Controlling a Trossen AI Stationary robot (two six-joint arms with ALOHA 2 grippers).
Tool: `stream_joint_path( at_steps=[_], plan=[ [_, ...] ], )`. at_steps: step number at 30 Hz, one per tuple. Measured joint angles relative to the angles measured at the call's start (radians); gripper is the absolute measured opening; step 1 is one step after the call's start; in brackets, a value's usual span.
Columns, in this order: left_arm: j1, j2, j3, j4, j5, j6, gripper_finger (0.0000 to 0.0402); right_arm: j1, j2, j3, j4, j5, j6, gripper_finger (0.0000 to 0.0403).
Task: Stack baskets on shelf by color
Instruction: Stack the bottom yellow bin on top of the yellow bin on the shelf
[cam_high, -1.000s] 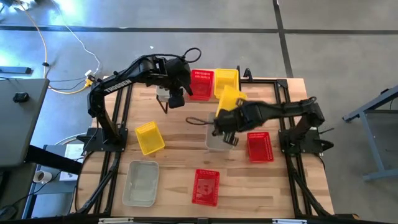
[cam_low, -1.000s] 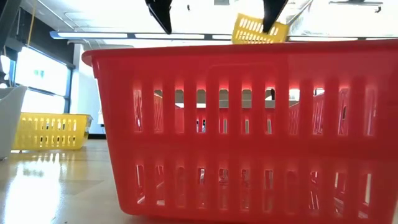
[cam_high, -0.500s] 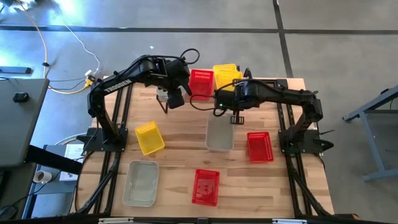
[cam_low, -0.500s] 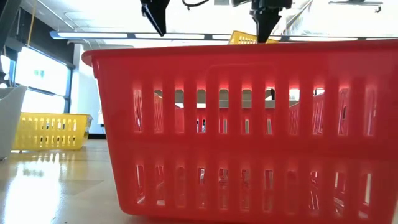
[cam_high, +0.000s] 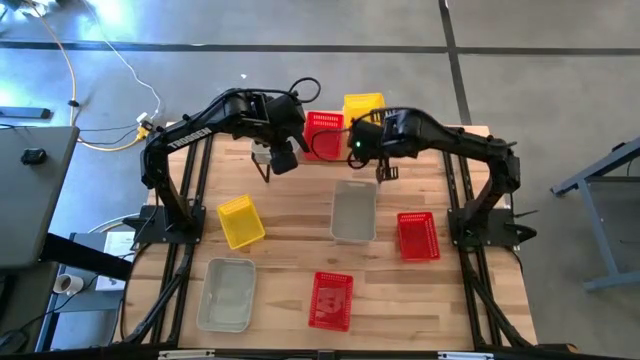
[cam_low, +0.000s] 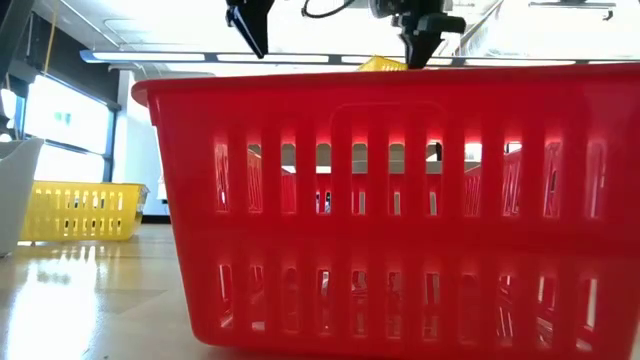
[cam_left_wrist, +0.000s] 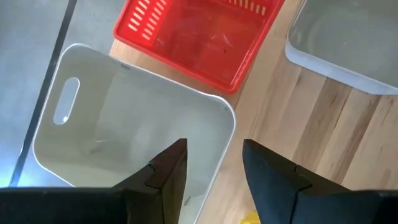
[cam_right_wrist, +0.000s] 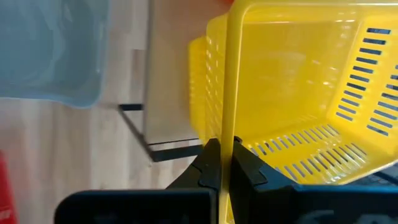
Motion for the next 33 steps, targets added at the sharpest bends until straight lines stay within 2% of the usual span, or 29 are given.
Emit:
stream_joint_path(
  at_steps=[5,12,18,33],
  plan=[
    [0.0,0.0,0.0,0.001,-0.001,0.0,0.0145,-0.07,0.0,0.0,0.04,-0.034,-0.12,0.0],
    [0.0,0.0,0.0,0.001,-0.001,-0.027,0.0145,-0.123,0.028,0.0,0.055,-0.103,-0.176,0.0],
    [0.0,0.0,0.0,0.004,-0.001,-0.036,0.0145,-0.134,0.047,0.0,0.056,-0.09,-0.177,0.0],
    [0.0,0.0,0.0,0.006,-0.002,-0.035,0.0145,-0.148,0.047,0.0,0.008,-0.162,-0.098,0.0]
  ],
)
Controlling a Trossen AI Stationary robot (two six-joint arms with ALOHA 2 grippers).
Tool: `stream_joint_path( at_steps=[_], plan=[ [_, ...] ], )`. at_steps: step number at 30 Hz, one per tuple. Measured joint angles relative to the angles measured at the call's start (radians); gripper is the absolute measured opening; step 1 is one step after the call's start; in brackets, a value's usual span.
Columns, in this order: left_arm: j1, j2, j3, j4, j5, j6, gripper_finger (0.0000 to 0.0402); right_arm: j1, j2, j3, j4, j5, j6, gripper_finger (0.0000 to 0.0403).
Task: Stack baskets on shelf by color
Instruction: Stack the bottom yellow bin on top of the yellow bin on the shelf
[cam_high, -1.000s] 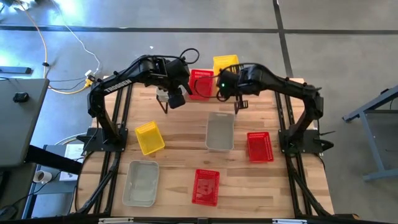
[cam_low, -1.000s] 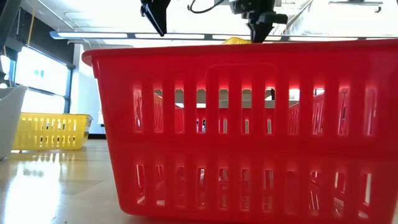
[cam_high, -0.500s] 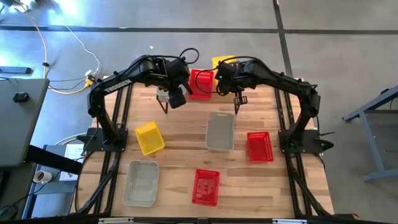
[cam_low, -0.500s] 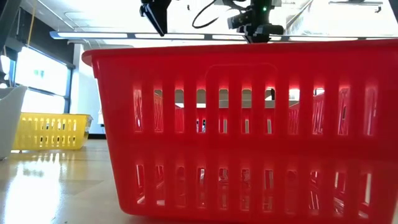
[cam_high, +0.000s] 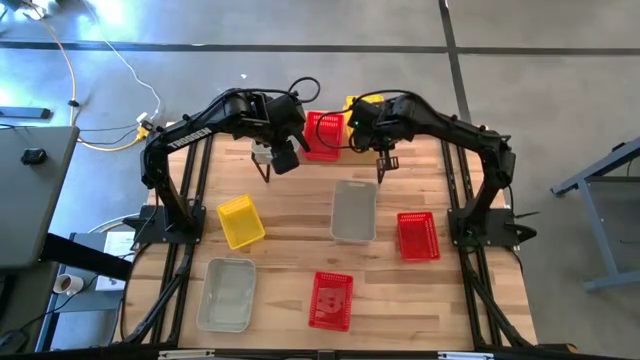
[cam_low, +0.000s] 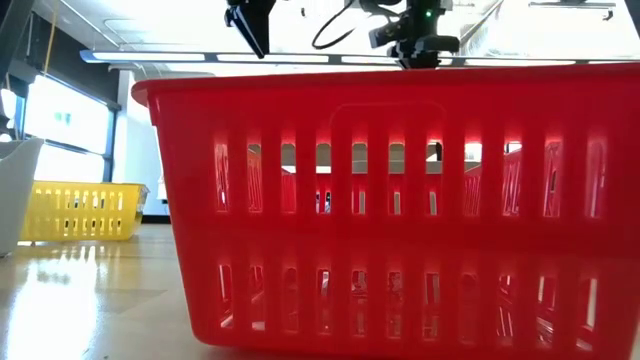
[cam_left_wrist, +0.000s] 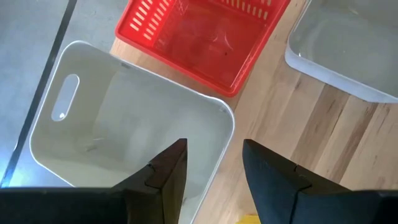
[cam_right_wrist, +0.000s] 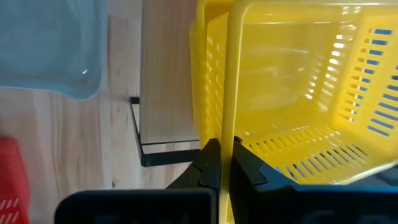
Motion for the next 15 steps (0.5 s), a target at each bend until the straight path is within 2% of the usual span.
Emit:
stream_joint_path(
  at_steps=[15],
  plan=[
    [0.0,0.0,0.0,0.0,0.0,0.002,0.0145,-0.006,0.0,0.0,0.007,0.029,0.034,0.001]
  ],
)
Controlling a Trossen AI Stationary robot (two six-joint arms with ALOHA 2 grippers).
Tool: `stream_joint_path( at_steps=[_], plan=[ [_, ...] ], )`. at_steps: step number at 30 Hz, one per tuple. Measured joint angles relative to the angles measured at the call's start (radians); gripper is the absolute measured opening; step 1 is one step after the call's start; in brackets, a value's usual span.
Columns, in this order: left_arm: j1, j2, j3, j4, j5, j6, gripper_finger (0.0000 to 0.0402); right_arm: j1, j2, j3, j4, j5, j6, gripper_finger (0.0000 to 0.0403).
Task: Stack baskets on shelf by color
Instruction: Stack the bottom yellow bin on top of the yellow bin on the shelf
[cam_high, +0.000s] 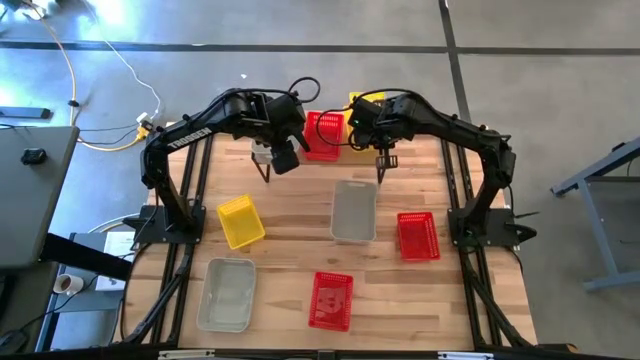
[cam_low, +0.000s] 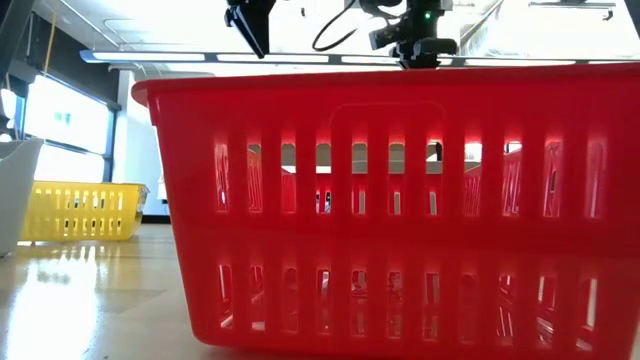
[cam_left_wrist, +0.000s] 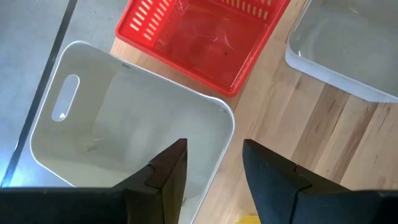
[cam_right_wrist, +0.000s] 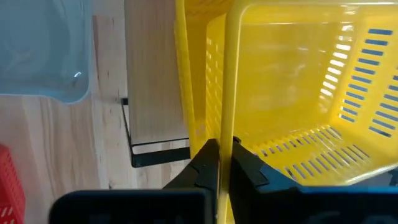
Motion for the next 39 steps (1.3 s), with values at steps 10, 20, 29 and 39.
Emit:
stream_joint_path(
  at_steps=[10,20,29,39],
  plan=[
    [0.0,0.0,0.0,0.0,0.0,0.0,0.0145,0.0,0.0,0.0,0.015,0.001,0.0,0.0082],
    [0.0,0.0,0.0,0.0,0.0,0.007,0.0145,0.007,-0.024,-0.001,-0.005,-0.027,0.076,0.0087],
    [0.0,0.0,0.0,0.0,0.001,0.027,0.0145,-0.01,-0.056,-0.001,0.002,-0.019,0.132,0.0087],
    [0.0,0.0,0.0,0.008,0.003,0.027,0.0145,-0.177,-0.083,-0.001,0.139,-0.051,0.16,0.0087]
  ],
)
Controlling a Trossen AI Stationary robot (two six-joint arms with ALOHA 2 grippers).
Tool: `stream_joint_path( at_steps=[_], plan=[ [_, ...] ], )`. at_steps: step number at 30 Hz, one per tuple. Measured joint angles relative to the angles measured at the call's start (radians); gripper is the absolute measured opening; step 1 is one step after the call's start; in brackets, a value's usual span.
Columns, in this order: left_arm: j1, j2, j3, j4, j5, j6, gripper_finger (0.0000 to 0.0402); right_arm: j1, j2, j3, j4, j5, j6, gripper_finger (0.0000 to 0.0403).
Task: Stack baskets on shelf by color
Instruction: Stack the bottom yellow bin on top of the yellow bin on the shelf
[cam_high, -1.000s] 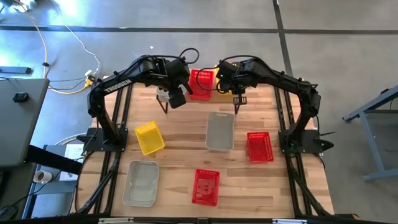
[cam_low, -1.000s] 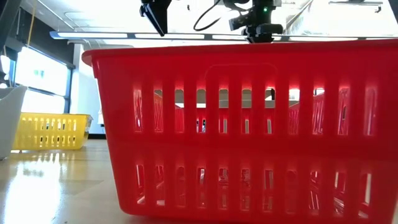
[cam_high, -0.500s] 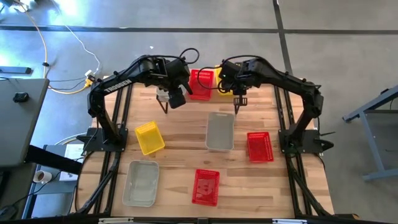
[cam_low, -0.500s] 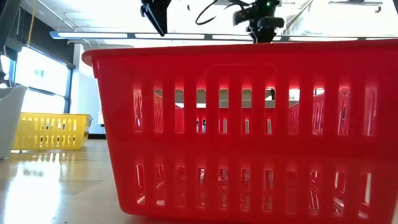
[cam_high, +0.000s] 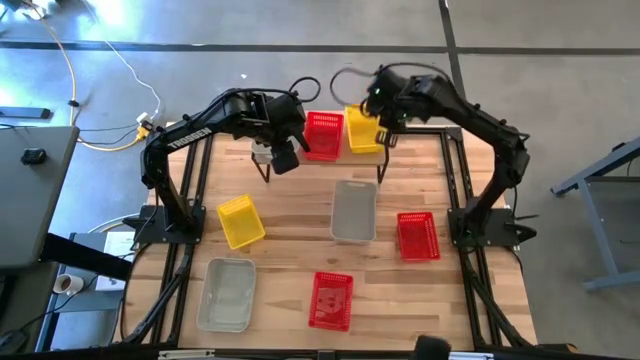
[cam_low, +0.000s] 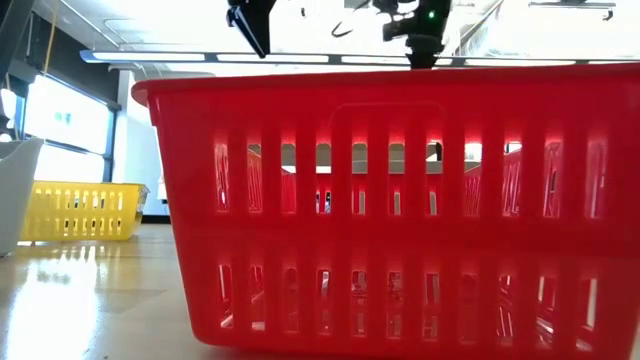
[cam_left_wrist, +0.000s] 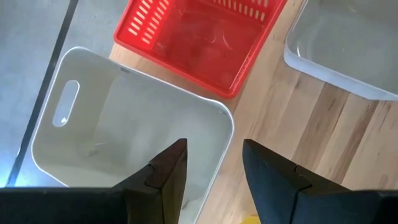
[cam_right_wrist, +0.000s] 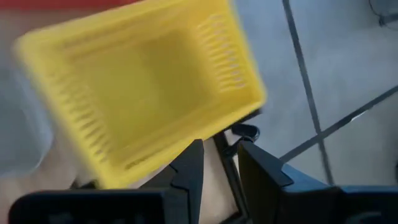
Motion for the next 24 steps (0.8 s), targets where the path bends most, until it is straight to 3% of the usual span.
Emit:
stream_joint_path(
  at_steps=[7,15,24],
  plan=[
    [0.0,0.0,0.0,0.005,0.0,-0.001,0.0145,-0.172,0.002,0.0,0.144,-0.132,0.001,0.0087],
    [0.0,0.0,0.0,0.005,0.0,-0.01,0.0145,-0.329,0.03,0.0,0.303,-0.353,0.0,0.0087],
    [0.0,0.0,0.0,0.006,0.0,-0.02,0.0145,-0.393,0.141,0.0,0.337,-0.422,-0.002,0.0087]
  ],
)
